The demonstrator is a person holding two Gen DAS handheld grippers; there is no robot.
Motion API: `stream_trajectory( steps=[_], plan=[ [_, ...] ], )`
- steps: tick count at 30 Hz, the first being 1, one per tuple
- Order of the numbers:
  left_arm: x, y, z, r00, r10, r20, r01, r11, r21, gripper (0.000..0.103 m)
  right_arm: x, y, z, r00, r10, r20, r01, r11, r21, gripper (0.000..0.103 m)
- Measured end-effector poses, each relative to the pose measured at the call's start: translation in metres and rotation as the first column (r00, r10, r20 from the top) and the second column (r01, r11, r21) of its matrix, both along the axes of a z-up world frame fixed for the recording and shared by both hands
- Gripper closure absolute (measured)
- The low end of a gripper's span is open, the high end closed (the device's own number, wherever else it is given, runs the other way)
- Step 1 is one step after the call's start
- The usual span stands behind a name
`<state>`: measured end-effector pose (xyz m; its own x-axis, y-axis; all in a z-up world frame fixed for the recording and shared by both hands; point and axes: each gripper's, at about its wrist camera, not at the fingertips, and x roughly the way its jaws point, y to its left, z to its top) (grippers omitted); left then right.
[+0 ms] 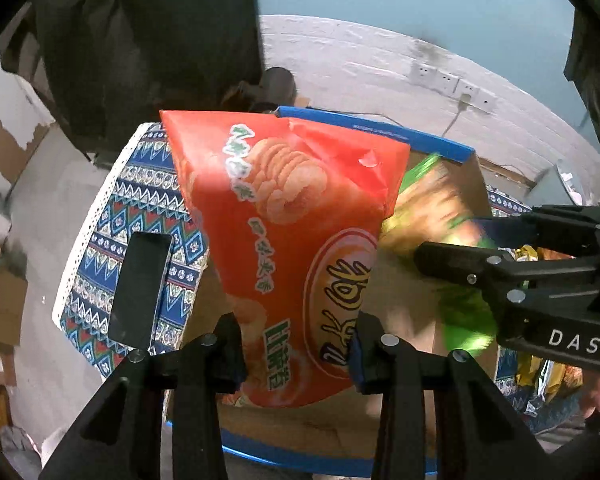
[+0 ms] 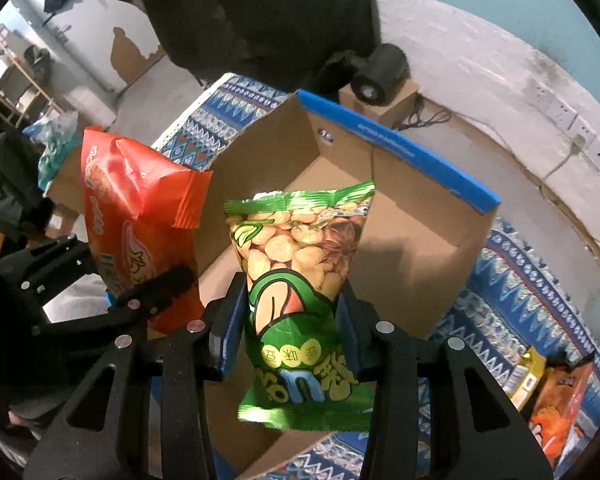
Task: Organize snacks
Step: 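Carry both bags over the cardboard box and open both tools to drop them, then move both tools back to the snack pile, right toward the white-silver bag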
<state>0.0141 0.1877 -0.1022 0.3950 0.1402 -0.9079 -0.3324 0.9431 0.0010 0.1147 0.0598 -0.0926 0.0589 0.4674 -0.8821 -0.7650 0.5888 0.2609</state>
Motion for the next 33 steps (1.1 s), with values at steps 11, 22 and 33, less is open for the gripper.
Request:
stream_trajectory(
  steps=[11, 22, 33],
  plan=[
    [0.003, -0.01, 0.008, 1.0, -0.003, 0.029, 0.002, 1.0, 0.021, 0.033, 0.004, -0.023, 0.012, 1.0, -0.024, 0.018, 0.024, 1.0, 0.002, 0.047],
    [0.012, -0.05, 0.017, 0.996, -0.074, 0.044, 0.074, 0.997, 0.002, 0.028, 0.011, -0.083, 0.034, 0.994, -0.079, 0.077, 0.08, 0.997, -0.011, 0.039],
    [0.024, -0.101, 0.024, 0.985, -0.164, 0.061, 0.164, 0.986, 0.008, 0.027, 0.021, -0.173, 0.044, 0.975, -0.193, 0.113, 0.198, 0.98, -0.035, 0.035]
  ],
)
